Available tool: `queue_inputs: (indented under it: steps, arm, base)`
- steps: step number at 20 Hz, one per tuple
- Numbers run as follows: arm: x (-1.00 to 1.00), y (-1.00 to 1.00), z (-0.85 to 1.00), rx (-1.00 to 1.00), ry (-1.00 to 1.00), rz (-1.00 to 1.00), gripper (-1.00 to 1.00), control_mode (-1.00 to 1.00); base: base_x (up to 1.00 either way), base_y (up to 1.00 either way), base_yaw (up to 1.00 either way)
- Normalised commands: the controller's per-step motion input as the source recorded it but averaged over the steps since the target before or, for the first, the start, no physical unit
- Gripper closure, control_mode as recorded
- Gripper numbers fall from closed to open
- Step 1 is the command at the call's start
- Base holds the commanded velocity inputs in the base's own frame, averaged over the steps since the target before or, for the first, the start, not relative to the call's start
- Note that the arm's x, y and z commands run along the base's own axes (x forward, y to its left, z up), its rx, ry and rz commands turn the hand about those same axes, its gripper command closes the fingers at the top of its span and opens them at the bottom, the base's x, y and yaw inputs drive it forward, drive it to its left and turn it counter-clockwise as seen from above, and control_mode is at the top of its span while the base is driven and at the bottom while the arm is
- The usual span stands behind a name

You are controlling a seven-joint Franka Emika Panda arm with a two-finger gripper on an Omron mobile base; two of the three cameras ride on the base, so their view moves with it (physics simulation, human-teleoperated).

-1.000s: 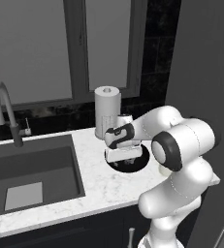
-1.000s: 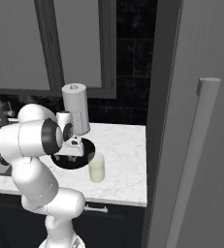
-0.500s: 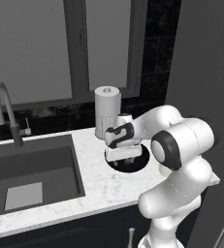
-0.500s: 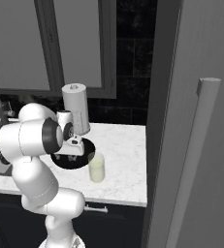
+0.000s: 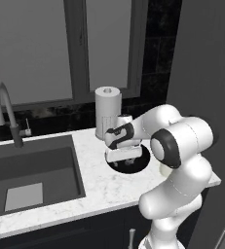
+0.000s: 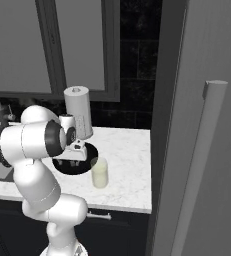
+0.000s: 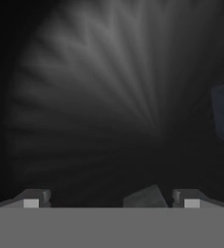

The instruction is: Grab a lemon wedge from the fridge and one ice cube from the ice bowl, and put them in the glass of lemonade.

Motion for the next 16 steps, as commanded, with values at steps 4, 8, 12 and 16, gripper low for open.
queue_inputs:
  steps: [4, 8, 12, 16]
  arm:
    - [0.0, 0.03, -0.18, 0.0, 0.01, 0.0, -1.0, -1.0]
    - [0.0, 0.03, -0.01, 0.0, 0.0, 0.0, -1.0, -1.0]
    - [0.0, 0.04, 0.0, 0.0, 0.0, 0.0, 1.0, -1.0]
    - [0.0, 0.03, 0.0, 0.0, 0.0, 0.0, 1.0, -1.0]
  base:
    - [0.0, 0.0, 0.0]
    - [0.0, 0.0, 0.0]
    - [0.0, 0.0, 0.0]
    - [0.0, 0.0, 0.0]
